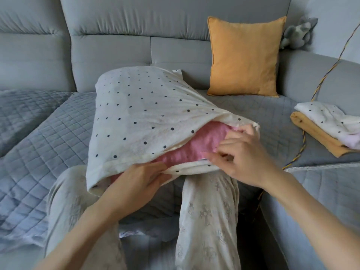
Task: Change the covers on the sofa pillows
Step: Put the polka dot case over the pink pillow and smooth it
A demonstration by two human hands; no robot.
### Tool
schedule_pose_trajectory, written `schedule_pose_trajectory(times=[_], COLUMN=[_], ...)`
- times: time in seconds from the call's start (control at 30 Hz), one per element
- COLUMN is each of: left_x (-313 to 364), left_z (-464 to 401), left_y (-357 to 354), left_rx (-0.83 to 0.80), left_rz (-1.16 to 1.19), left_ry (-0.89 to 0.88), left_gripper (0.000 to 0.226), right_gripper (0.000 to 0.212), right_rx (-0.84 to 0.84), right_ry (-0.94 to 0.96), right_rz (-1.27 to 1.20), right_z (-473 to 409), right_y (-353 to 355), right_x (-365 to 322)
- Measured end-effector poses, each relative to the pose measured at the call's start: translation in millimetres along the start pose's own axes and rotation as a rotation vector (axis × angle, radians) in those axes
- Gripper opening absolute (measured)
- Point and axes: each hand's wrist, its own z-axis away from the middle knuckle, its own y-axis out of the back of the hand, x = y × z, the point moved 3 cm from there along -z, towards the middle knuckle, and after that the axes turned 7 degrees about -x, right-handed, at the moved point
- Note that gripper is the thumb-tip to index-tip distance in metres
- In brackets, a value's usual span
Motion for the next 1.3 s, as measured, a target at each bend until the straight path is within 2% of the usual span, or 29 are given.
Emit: schedule_pose_trajectory(times=[0.07,0.13,0.2,0.33,0.4,0.47,0.63,0.73,0.83,0.87,0.93,1.0,1.03,1.17,1.23,1.3], left_x=[8.1,13.2,13.0,-6.5,-19.2,-27.1,-38.3,-45.8,-47.2,-46.5,-46.9,-48.9,-49.4,-51.4,-52.4,-55.2], left_z=[-0.3,4.8,15.3,38.1,45.0,51.9,62.1,67.3,74.2,76.5,80.7,83.1,83.6,84.9,84.7,84.9], left_y=[7.0,13.0,16.9,29.0,39.6,53.0,80.2,85.1,81.4,78.7,75.1,75.9,77.2,84.7,87.0,90.3], left_rx=[0.043,0.07,0.032,-0.028,0.003,0.038,0.101,0.113,0.135,0.129,0.125,0.134,0.139,0.184,0.185,0.185], left_rz=[0.01,0.006,-0.017,-0.215,-0.446,-0.524,-0.57,-0.521,-0.451,-0.423,-0.375,-0.356,-0.354,-0.283,-0.265,-0.278], left_ry=[-0.027,-0.036,0.001,0.102,0.078,0.066,0.051,0.073,0.034,0.014,-0.01,-0.029,-0.041,-0.065,-0.074,-0.088], left_gripper=[0.028,0.023,0.026,0.036,0.032,0.027,0.035,0.037,0.03,0.026,0.019,0.018,0.018,0.019,0.017,0.019], right_gripper=[0.052,0.043,0.02,0.033,0.017,0.01,0.024,0.025,0.053,0.06,0.065,0.062,0.055,0.038,0.04,0.023], right_rx=[-0.202,-0.35,-0.357,-0.315,-0.283,-0.255,-0.213,-0.312,-0.371,-0.364,-0.298,-0.285,-0.319,-0.339,-0.274,-0.185], right_ry=[0.078,0.033,0.014,0.019,-0.01,-0.036,-0.063,-0.039,-0.03,-0.013,0.077,0.128,0.121,0.226,0.249,0.264], right_rz=[-0.114,-0.251,-0.378,-0.614,-0.728,-0.795,-0.817,-0.829,-0.881,-0.844,-0.504,-0.173,-0.11,0.0,0.005,-0.035], right_z=[-8.9,-17.0,-23.6,-29.1,-29.7,-29.4,-34.4,-44.5,-56.9,-60.9,-70.1,-81.6,-87.8,-94.8,-88.4,-85.1], right_y=[-13.6,-26.3,-33.8,-35.6,-28.9,-21.8,-23.4,-29.2,-28.3,-28.8,-32.1,-39.0,-41.1,-55.3,-64.9,-65.6], right_x=[-34.9,-50.6,-55.6,-57.0,-49.6,-40.3,-39.4,-50.7,-66.0,-72.6,-89.2,-106.0,-111.1,-125.2,-124.8,-119.3])
